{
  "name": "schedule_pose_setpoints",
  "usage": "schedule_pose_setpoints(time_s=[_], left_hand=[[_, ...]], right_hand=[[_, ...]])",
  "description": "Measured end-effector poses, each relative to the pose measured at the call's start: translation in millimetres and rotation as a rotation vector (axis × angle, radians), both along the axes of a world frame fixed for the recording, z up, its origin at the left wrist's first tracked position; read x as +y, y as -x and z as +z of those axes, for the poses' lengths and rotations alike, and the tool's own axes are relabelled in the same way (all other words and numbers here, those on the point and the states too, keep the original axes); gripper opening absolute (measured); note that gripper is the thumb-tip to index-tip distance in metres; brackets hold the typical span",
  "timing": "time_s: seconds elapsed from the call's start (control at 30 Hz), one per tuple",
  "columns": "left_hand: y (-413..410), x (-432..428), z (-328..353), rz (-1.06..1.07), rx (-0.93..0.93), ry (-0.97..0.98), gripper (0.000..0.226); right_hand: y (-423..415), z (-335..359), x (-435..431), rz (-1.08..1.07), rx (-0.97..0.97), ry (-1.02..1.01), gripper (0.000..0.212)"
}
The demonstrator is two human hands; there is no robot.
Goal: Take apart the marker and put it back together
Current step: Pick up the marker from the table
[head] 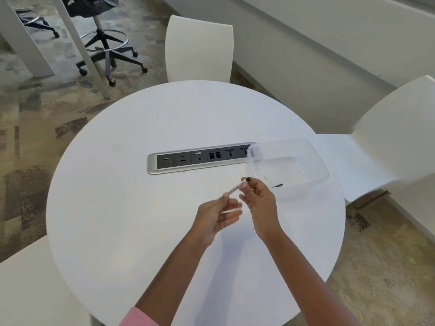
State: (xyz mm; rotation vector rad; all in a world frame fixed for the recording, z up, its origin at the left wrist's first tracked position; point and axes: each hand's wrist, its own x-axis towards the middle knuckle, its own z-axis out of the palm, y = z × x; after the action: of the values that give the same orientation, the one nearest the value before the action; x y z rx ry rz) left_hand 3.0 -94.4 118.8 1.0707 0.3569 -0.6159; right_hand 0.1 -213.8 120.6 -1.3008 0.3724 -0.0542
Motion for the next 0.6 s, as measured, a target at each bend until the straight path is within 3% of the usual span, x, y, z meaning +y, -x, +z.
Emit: schedule_pose_setpoints(time_s=[0.1, 0.2, 0.3, 0.4, 0.6], left_hand=[[0.0, 13.1, 5.3, -0.06, -0.147, -0.22, 0.028], [-11.8, 19.0, 14.5, 0.096, -0.369, -0.28, 0.021], [-25.2, 17.9, 22.2, -0.041, -0.499, -0.294, 0.018], [-32.3, 15.1, 24.9, -0.223, -0.491, -0.228, 0.027], [-33.5, 19.3, 27.1, -0.315, -0.398, 0.142, 0.043]], right_hand=[[-3.1, 2.8, -4.7, -0.018, -0.05, -0.013, 0.011], [-5.3, 7.4, -6.6, 0.02, -0.043, -0.01, 0.012], [-8.0, 10.3, -3.1, 0.17, 0.007, 0.117, 0.021], [-10.9, 15.7, 1.3, 0.374, 0.091, 0.037, 0.03], [-14.6, 28.1, 3.8, 0.668, 0.218, -0.453, 0.027]])
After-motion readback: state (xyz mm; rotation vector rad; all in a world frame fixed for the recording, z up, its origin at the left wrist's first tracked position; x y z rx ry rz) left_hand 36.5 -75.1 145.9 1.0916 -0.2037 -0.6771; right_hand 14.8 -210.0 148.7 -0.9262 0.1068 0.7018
